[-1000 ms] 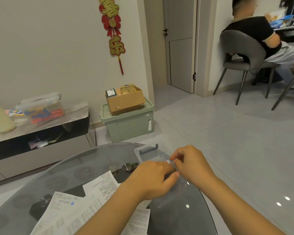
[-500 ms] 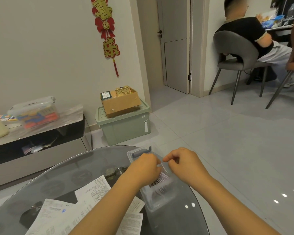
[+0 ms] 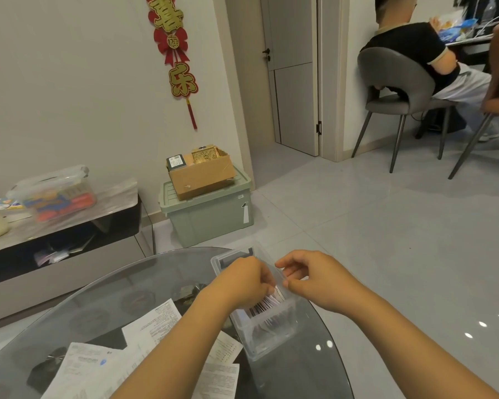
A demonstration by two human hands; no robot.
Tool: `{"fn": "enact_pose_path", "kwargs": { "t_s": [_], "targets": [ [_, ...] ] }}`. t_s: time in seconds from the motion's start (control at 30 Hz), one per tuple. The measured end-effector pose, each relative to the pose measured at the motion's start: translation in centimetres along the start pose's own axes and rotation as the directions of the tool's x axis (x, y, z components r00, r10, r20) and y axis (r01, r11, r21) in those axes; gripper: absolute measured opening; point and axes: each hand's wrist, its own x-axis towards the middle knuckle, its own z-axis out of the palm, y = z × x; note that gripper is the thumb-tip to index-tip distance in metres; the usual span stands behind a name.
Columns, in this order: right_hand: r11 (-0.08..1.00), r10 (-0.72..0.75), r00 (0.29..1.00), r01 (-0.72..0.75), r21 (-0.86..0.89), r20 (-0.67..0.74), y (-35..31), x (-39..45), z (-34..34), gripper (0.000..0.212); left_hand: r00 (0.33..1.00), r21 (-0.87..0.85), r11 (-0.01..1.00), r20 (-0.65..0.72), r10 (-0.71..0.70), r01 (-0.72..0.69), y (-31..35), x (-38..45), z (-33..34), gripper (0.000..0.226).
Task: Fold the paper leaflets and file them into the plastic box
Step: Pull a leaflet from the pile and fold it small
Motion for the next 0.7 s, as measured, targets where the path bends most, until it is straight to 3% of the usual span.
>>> {"fn": "enact_pose_path", "kwargs": {
  "t_s": [0.43,0.57,0.7],
  "targets": [
    [0.995,-0.023,0.997,0.016,-0.100,-0.071,-0.4,-1.1,0.3,0.032,0.983,0.029,0.999,-0.180,-0.022,0.028,0.6,-3.2,-0.6,0.028],
    [0.974,-0.122,0.984,0.093,-0.206,-0.131,-1.5,-3.3,0.7,0.035,0.957,0.076,0.997,-0.291,-0.010,0.033,1.2,-7.2,-0.9,0.030],
    [0.958,-0.217,0.973,0.197,-0.207,-0.077,-3.4,-5.7,2.0,0.027,0.926,-0.033,0.998,-0.371,-0.066,0.057,1.0,-12.4,-0.4,0.028]
  ]
}}
